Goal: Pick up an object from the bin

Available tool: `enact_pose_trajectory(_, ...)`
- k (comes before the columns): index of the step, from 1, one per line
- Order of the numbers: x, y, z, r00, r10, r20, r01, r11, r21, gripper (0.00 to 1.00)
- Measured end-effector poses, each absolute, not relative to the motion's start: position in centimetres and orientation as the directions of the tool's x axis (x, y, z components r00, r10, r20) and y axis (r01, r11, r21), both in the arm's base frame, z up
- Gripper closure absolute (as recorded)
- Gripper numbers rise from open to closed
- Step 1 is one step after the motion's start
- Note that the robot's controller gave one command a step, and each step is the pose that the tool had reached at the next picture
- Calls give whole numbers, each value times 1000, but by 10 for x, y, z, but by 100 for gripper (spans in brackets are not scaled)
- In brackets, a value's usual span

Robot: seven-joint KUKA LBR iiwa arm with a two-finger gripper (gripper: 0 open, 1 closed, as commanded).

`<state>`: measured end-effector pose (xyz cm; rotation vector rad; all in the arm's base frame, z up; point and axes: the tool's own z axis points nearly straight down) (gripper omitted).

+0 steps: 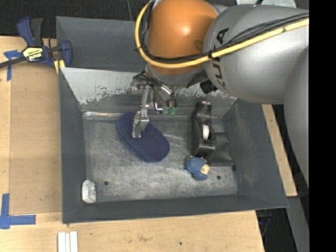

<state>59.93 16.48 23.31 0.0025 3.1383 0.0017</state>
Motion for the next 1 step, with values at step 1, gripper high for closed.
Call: enact_pose_trajectory(1, 626, 117, 86, -1000, 20, -8, 20, 1000, 5, 0)
